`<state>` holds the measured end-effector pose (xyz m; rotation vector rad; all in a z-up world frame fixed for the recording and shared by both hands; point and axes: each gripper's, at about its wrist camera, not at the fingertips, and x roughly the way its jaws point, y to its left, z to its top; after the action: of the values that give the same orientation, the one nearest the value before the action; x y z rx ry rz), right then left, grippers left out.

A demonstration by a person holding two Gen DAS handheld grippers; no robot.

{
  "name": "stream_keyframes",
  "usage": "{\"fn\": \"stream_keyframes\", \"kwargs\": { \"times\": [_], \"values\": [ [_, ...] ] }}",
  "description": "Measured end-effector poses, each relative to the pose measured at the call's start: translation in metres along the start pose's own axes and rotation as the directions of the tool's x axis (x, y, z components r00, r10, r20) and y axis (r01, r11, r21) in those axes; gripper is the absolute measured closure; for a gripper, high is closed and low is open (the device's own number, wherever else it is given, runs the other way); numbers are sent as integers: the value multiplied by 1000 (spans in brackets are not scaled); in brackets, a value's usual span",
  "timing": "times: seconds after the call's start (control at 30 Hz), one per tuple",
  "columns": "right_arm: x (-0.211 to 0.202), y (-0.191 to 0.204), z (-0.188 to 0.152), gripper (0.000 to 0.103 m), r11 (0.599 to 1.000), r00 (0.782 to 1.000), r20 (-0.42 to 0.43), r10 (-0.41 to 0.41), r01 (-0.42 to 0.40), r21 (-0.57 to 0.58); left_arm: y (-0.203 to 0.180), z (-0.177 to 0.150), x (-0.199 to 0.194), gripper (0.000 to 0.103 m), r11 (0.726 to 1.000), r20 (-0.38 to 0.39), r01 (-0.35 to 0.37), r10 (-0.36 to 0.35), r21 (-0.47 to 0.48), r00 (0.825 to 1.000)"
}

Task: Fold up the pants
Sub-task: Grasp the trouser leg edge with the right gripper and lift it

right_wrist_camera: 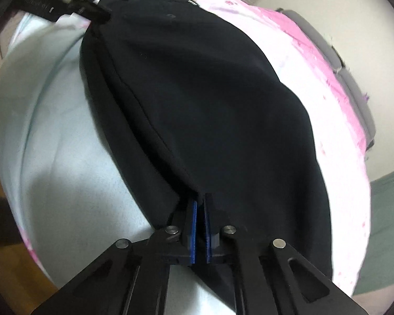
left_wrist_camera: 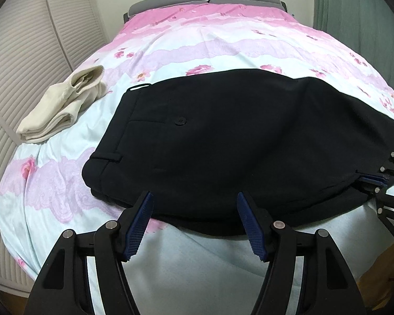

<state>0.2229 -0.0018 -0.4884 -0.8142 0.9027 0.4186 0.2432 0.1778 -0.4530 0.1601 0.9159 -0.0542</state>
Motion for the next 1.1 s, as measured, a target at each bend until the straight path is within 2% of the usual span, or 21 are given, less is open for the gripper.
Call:
{"fn": "stream_keyframes", "kwargs": {
  "times": [0.1, 0.3, 0.5, 0.6, 0.63, 0.7, 0.73, 0.77, 0.9, 1.0, 1.1],
  "values": [
    [-12, -6, 3, 99, 998, 1000, 19, 24, -25, 61, 5, 0, -1, 37, 1000, 0, 1, -1, -17, 1000],
    [-30, 10, -9, 99, 995, 998, 21, 62, -63, 71, 11, -1, 3, 37, 1000, -6, -12, 12, -6, 1000],
    [-2, 20, -6, 99, 997, 998, -14, 63, -62, 54, 11, 5, 13, 37, 1000, -6, -24, 24, 0, 1000],
    [-5, 20, -5, 96, 997, 999, 3, 50, -50, 53, 8, 12, 17, 37, 1000, -4, -10, 10, 0, 1000],
    [-10, 18, -5, 93, 997, 999, 10, 48, -48, 60, 5, 15, 17, 37, 1000, -1, -2, 2, 4, 1000],
    [-22, 14, -9, 79, 995, 999, 30, 43, -45, 90, -5, 24, 16, 37, 1000, 17, 11, -11, 28, 1000],
    [-28, 13, -13, 68, 993, 998, 40, 43, -47, 108, -9, 28, 15, 37, 999, 24, 15, -16, 39, 1000],
    [-38, 5, -15, 61, 988, 997, 64, 41, -50, 147, -16, 33, 16, 37, 998, 33, 23, -24, 52, 999],
    [-63, -41, -24, 55, 941, 990, 134, 43, -86, 328, -43, 56, 25, 36, 994, 53, 80, -84, 74, 995],
    [-52, -82, -31, 55, 887, 993, 115, 28, -77, 455, -56, 61, 37, 36, 992, 66, 96, -101, 79, 993],
    [-26, -122, -37, 55, 841, 995, 102, 15, -68, 537, -59, 60, 55, 36, 995, 44, 68, -71, 74, 997]
  ]
}}
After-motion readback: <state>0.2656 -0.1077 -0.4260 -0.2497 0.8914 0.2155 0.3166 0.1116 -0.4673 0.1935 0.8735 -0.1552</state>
